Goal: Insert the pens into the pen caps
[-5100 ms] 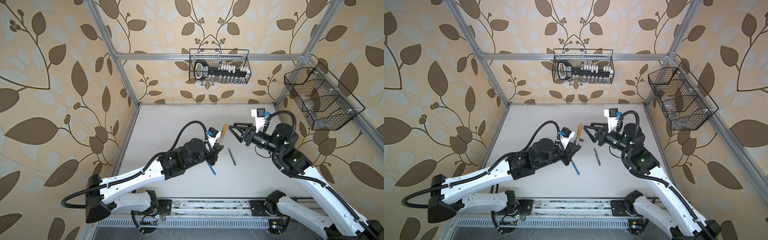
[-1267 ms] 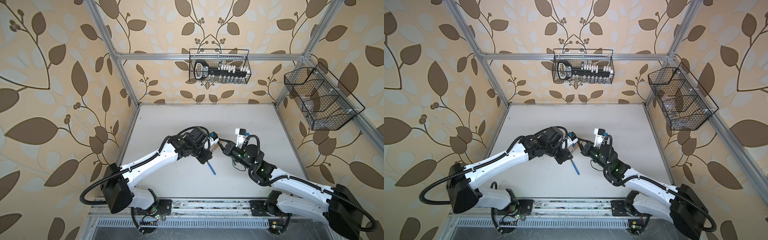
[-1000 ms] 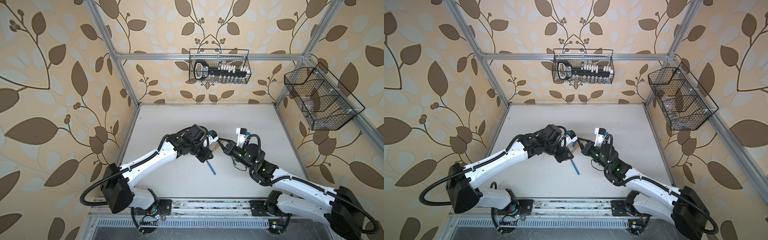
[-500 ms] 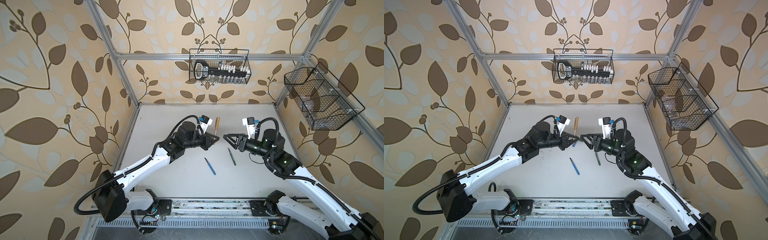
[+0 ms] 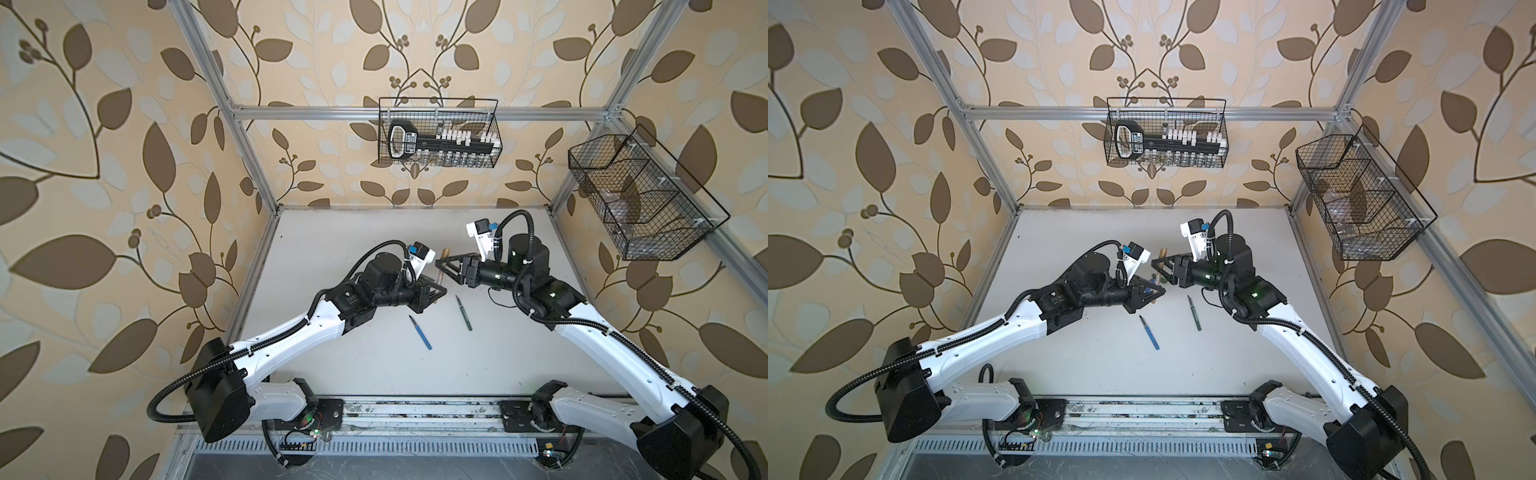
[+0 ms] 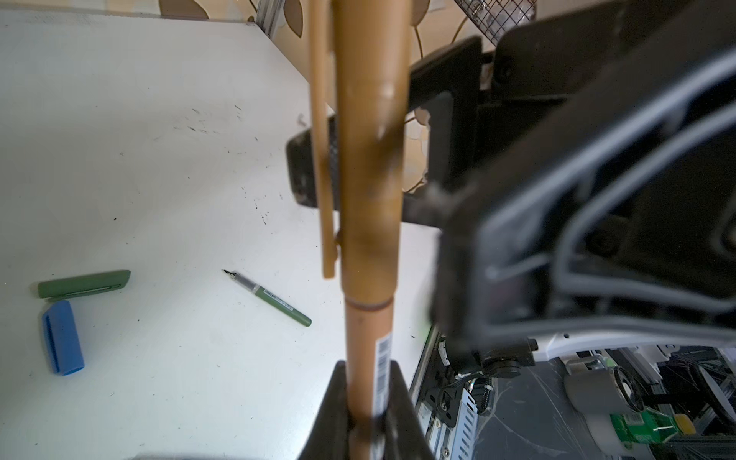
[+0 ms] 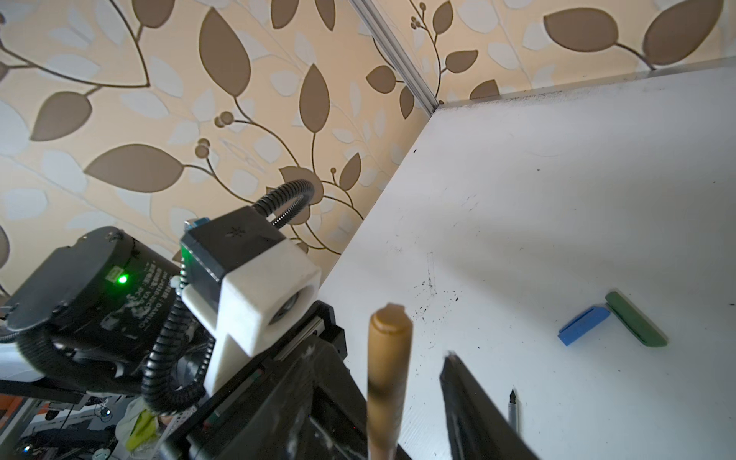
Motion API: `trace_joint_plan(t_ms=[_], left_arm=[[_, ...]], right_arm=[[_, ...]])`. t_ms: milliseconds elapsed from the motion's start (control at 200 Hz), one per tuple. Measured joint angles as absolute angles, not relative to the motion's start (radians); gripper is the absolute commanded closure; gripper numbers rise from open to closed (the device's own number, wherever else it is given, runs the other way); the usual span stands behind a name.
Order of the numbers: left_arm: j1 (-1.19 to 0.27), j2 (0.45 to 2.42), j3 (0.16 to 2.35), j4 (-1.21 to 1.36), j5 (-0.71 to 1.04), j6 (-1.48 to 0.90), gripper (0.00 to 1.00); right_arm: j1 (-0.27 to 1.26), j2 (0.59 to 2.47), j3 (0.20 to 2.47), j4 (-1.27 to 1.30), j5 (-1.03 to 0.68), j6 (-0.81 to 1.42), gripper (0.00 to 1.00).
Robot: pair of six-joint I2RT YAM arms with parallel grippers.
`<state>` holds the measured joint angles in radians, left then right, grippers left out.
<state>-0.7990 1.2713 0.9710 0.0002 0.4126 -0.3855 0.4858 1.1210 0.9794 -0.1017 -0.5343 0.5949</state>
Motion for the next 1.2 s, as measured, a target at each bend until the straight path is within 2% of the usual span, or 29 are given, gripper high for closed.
trace_joint_plan(t_ms=[165,330,370,400,420,576,691,846,1066,1141,1201], left_arm=[[-0.799,1.266,0.971,-0.007,0.409,-0.385,1.0],[-0.799,1.259,0.971,-0.015,0.405,-0.385,1.0],[-0.799,1.258,0.971,-0.017,0.401,-0.385,0.86],[-0.799,1.258,0.971,-0.018,0.398,-0.383,0.71],[-0.799,1.257,0.971,-0.017,0.398,-0.385,0.65],[-0.799,1.246,0.971,-0.025,0.384,-0.384,0.49],[-0.799,1.229,0.971,-0.025,0.382,-0.39,0.49],[-0.799,1.224,0.985,-0.024,0.383,-0.389,0.56],[-0.799,1.243,1.023,-0.015,0.391,-0.385,0.72],[-0.798,1.245,1.023,-0.017,0.388,-0.39,0.84],[-0.796,1.248,1.023,-0.022,0.386,-0.381,0.87]], right_arm=[[0.489,1.142,0.98,-0.102,-0.544,0.594,0.63],[0.495,1.151,0.982,-0.093,-0.553,0.599,0.95],[0.497,1.151,0.984,-0.089,-0.556,0.596,1.0],[0.497,1.152,0.984,-0.088,-0.558,0.598,1.0],[0.497,1.153,0.984,-0.087,-0.558,0.603,1.0],[0.487,1.153,0.984,-0.086,-0.567,0.605,1.0],[0.481,1.153,0.984,-0.086,-0.583,0.613,1.0],[0.481,1.148,0.984,-0.081,-0.599,0.625,1.0],[0.482,1.138,0.972,-0.049,-0.609,0.64,1.0],[0.482,1.136,0.965,-0.043,-0.612,0.642,1.0],[0.482,1.13,0.956,-0.038,-0.614,0.646,1.0]])
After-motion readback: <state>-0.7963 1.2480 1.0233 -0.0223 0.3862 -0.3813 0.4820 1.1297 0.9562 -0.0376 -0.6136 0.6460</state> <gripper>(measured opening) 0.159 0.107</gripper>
